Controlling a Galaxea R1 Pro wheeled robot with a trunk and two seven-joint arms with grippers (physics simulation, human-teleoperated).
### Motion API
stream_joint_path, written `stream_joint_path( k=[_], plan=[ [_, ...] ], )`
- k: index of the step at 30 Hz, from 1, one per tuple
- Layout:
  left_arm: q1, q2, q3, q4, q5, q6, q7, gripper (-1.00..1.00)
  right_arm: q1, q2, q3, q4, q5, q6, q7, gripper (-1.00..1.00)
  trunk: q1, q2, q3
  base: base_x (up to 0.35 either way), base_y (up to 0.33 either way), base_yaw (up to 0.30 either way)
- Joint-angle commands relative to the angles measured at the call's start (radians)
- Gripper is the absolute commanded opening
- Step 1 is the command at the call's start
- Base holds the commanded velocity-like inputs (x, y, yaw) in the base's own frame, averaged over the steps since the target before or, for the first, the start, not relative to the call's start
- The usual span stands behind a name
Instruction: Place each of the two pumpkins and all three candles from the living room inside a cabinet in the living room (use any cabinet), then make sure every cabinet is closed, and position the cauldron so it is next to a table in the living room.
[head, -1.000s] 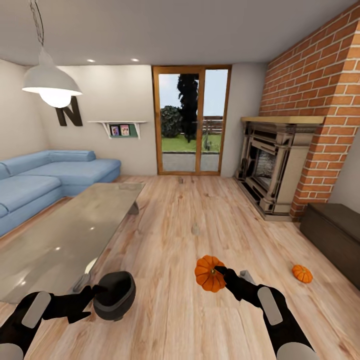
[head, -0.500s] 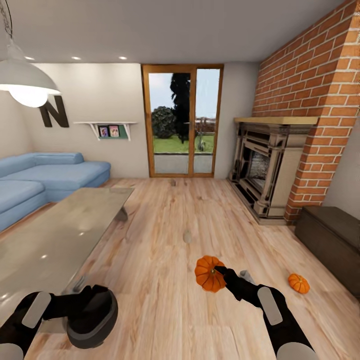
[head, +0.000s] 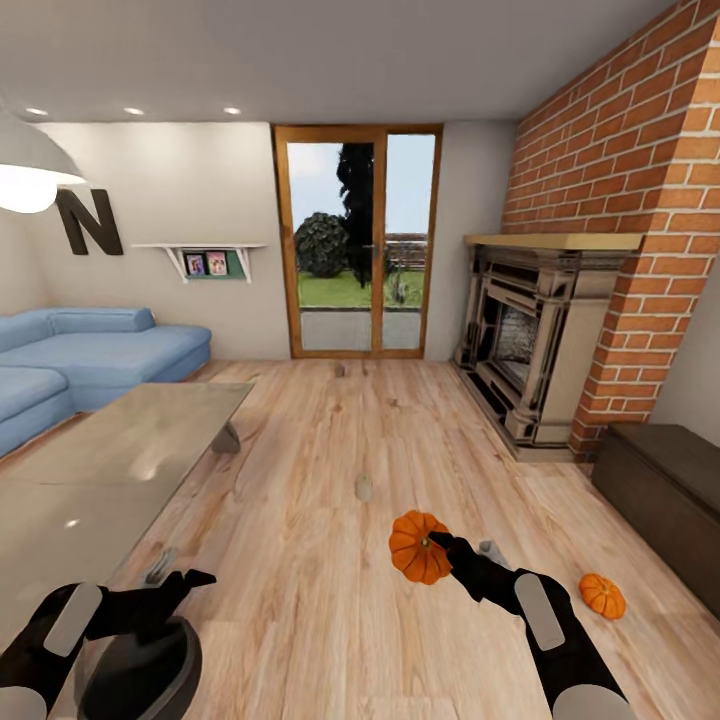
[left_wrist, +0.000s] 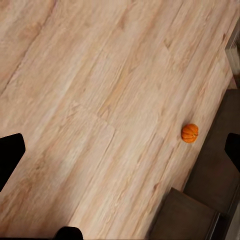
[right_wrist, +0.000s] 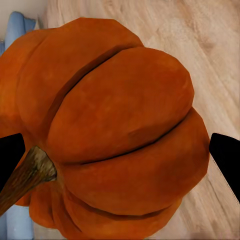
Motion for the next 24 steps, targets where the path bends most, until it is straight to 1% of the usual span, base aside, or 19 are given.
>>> stream_joint_path(
  k=[1, 7, 10, 24],
  plan=[
    [0.0, 0.0, 0.0, 0.0, 0.0, 0.0, 0.0, 1.0, 0.0, 0.0, 0.001, 0.0, -0.01, -0.003, 0.0, -1.0, 0.0, 0.0, 0.0, 0.32, -0.161, 0.0],
    [0.0, 0.0, 0.0, 0.0, 0.0, -0.001, 0.0, 1.0, 0.0, -0.001, 0.004, 0.0, -0.009, -0.055, 0.001, -1.0, 0.0, 0.0, 0.0, 0.32, -0.161, 0.0],
    [0.0, 0.0, 0.0, 0.0, 0.0, -0.001, 0.0, 1.0, 0.0, -0.001, 0.008, 0.0, -0.003, -0.068, 0.0, -1.0, 0.0, 0.0, 0.0, 0.319, -0.16, 0.0],
    [0.0, 0.001, 0.0, 0.0, 0.0, -0.001, 0.0, 1.0, 0.0, 0.0, 0.003, 0.0, -0.012, -0.067, 0.002, -1.0, 0.0, 0.0, 0.0, 0.312, -0.136, 0.0]
  ],
)
